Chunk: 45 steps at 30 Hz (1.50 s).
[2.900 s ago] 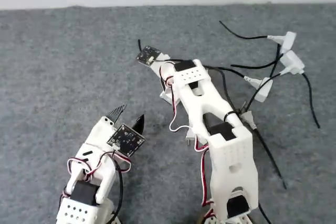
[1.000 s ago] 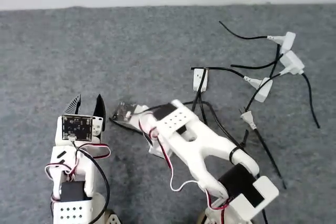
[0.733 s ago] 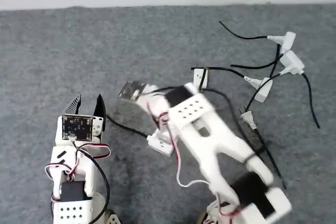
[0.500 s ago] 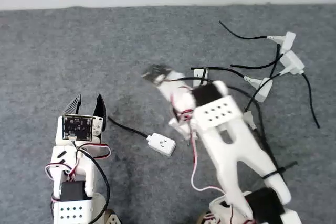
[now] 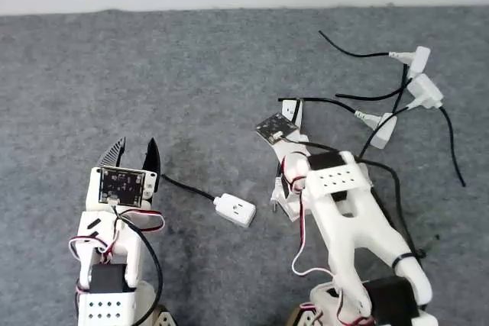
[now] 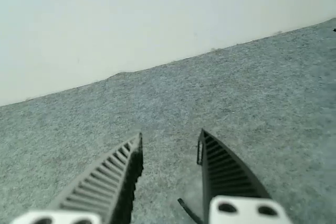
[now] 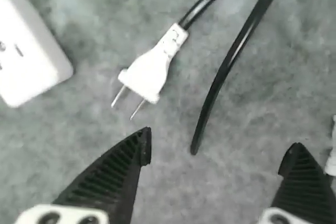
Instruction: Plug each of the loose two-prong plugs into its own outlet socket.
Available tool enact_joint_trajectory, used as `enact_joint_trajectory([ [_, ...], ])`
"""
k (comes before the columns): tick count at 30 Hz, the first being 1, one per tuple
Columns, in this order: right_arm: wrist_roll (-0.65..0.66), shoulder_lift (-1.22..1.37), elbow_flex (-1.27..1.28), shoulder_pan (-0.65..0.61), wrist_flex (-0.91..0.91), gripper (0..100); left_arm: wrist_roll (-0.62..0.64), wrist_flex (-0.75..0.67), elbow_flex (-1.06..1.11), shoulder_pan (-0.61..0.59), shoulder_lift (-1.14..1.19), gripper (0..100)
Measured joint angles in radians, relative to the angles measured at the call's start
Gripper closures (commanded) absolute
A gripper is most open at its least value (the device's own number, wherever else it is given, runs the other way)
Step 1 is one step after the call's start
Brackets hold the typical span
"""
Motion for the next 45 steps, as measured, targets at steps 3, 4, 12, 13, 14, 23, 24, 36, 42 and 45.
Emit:
enact_joint_trajectory([
  [3, -0.018, 0.0, 0.0, -0.057, -0.028, 62.7, 0.0, 0.0, 0.0, 0.0, 0.0, 84],
  [4, -0.04, 0.0, 0.0, -0.075, -0.038, 62.7, 0.0, 0.0, 0.0, 0.0, 0.0, 84],
  [12, -0.186, 0.0, 0.0, -0.16, -0.157, 62.7, -0.003, 0.0, 0.0, 0.0, 0.0, 84],
  [13, -0.203, 0.0, 0.0, -0.157, -0.17, 62.7, -0.003, 0.0, 0.0, 0.0, 0.0, 84],
  [14, -0.222, 0.0, 0.0, -0.158, -0.183, 62.7, -0.003, 0.0, 0.0, 0.0, 0.0, 84],
  [23, -0.549, 0.114, 0.0, -0.17, -0.25, 62.7, -0.028, 0.0, 0.0, 0.026, 0.0, 84],
  [24, -0.597, 0.144, 0.0, -0.169, -0.265, 62.7, -0.031, 0.0, 0.0, 0.028, 0.0, 84],
  [36, -0.773, 0.301, -0.071, -0.212, -0.285, 62.9, -0.031, 0.0, 0.0, 0.029, 0.0, 84],
  [42, -0.773, 0.35, -0.13, -0.213, -0.232, 93.4, -0.031, 0.0, 0.0, 0.029, 0.0, 84],
  [45, -0.772, 0.368, -0.161, -0.207, -0.21, 95.4, -0.031, 0.0, 0.0, 0.029, 0.0, 84],
])
